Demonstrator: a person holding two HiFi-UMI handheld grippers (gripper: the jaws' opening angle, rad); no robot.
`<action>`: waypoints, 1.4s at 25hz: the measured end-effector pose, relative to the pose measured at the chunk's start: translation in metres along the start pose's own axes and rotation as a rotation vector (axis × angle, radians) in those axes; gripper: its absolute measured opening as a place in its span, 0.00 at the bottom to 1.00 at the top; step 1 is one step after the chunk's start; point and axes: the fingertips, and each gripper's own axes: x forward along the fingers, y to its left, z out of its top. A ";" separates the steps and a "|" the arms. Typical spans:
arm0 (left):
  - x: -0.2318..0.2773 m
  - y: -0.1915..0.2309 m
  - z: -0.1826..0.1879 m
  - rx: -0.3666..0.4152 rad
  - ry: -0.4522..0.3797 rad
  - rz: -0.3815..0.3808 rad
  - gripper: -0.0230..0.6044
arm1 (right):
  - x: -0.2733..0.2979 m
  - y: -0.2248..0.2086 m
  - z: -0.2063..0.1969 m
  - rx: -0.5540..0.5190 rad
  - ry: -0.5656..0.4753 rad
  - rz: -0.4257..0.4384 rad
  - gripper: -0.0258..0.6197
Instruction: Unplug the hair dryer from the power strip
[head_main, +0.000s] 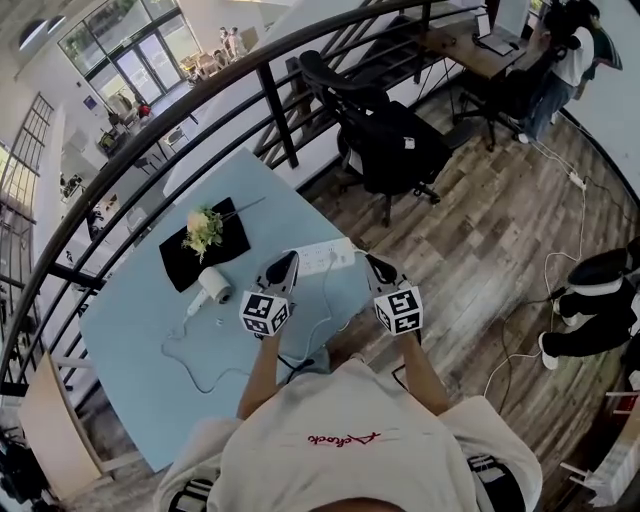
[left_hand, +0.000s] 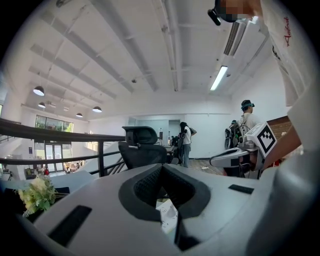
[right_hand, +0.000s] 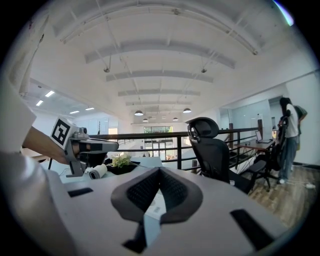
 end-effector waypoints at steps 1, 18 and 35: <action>0.001 0.005 -0.001 -0.001 0.002 0.003 0.05 | 0.004 0.000 0.002 -0.003 0.000 0.001 0.07; 0.030 0.041 -0.044 -0.056 0.089 0.009 0.05 | 0.059 -0.016 -0.024 0.020 0.082 0.020 0.07; 0.034 0.046 -0.115 -0.130 0.194 -0.015 0.05 | 0.075 0.003 -0.095 0.072 0.217 0.037 0.07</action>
